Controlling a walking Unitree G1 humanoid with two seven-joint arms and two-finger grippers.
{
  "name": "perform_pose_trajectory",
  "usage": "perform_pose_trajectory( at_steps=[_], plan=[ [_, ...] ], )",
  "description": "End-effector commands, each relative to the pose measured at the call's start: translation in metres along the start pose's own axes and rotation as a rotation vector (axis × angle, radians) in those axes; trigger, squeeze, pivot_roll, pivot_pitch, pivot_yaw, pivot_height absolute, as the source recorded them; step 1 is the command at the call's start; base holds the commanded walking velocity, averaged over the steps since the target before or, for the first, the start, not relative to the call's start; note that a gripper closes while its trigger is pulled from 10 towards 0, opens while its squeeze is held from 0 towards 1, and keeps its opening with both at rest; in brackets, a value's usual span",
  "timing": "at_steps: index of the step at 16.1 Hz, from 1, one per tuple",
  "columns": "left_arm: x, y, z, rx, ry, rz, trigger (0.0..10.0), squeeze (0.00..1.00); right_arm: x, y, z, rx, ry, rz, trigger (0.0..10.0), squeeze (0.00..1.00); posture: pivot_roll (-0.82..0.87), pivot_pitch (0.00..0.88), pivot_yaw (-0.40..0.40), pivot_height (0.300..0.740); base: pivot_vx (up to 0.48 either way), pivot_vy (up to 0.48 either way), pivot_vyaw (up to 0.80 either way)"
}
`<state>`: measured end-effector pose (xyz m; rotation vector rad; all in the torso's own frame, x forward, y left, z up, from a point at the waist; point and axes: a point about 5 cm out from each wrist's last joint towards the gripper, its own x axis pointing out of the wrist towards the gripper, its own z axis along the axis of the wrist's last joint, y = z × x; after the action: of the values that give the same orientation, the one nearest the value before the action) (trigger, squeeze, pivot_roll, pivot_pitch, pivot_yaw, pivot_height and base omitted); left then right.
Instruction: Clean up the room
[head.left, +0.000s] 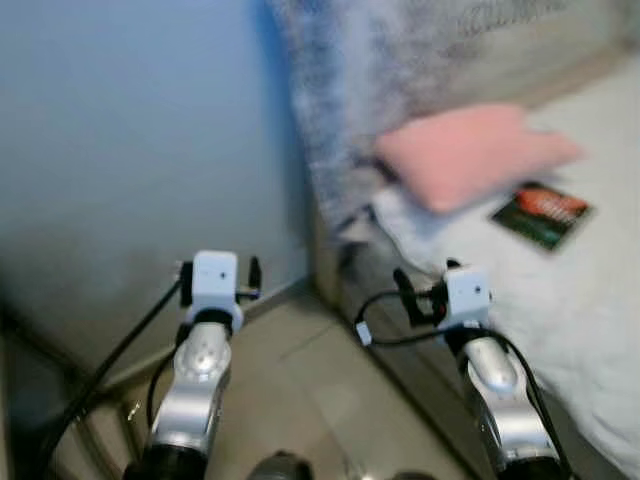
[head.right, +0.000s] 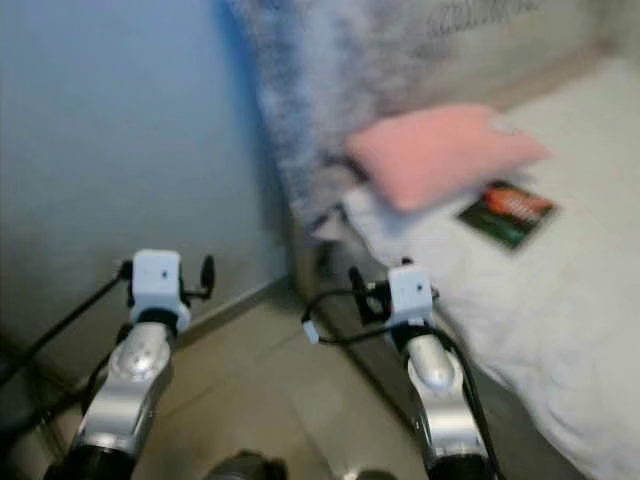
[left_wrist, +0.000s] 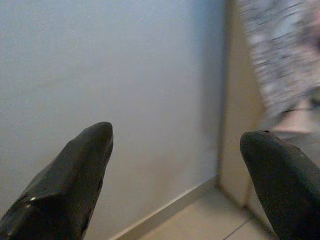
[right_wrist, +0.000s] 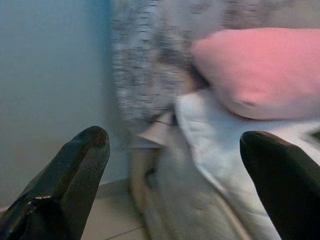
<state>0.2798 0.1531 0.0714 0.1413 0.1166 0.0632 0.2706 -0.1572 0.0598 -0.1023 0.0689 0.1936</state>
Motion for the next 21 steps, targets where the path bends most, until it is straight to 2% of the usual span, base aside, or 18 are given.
perform_pose_trajectory(
  at_steps=[1,2,5,8,10,11,13,19,21],
  plan=[
    [0.000,0.000,-0.002,0.007,0.008,0.027,10.0,0.00,-0.001,-0.006,-0.001,-0.008,0.005,-0.011,10.0,0.30,-0.13,0.047,0.056,0.731,0.000,0.000,0.69],
    [0.000,0.006,-0.003,-0.009,0.013,0.064,10.0,0.00,-0.002,-0.007,-0.002,-0.008,0.009,-0.016,10.0,0.31,-0.13,0.045,0.055,0.731,0.000,0.000,0.69],
    [-0.010,0.016,-0.013,0.031,0.035,0.055,10.0,0.00,-0.006,-0.015,-0.008,0.003,0.034,-0.049,10.0,0.31,-0.14,0.039,0.060,0.731,0.000,0.000,0.68],
    [-0.034,0.022,-0.019,0.046,0.036,0.034,10.0,0.00,-0.011,-0.017,-0.012,0.004,0.045,-0.058,10.0,0.31,-0.14,0.030,0.066,0.731,0.000,0.000,0.68],
    [-0.047,0.021,-0.020,0.048,0.010,-0.035,10.0,0.00,-0.015,-0.018,-0.017,-0.002,0.062,-0.054,10.0,0.32,-0.14,0.026,0.062,0.731,0.000,0.000,0.68],
    [-0.046,0.019,-0.017,0.045,-0.003,-0.034,10.0,0.00,-0.015,-0.018,-0.018,0.000,0.068,-0.053,10.0,0.33,-0.13,0.025,0.058,0.731,0.000,0.000,0.67],
    [-0.032,0.017,-0.005,0.013,-0.022,0.007,10.0,0.00,-0.012,-0.014,-0.018,-0.002,0.068,-0.032,10.0,0.34,-0.13,0.022,0.053,0.731,0.000,0.000,0.68],
    [-0.031,0.017,-0.011,0.005,0.010,0.021,10.0,0.00,-0.009,-0.018,-0.017,0.001,0.070,-0.064,10.0,0.35,-0.13,0.029,0.057,0.731,0.000,0.000,0.67],
    [-0.028,0.022,-0.015,-0.090,0.049,0.055,10.0,0.00,-0.009,-0.021,-0.019,0.006,0.091,-0.109,10.0,0.27,-0.14,0.033,0.063,0.731,0.000,0.000,0.36]
  ],
)
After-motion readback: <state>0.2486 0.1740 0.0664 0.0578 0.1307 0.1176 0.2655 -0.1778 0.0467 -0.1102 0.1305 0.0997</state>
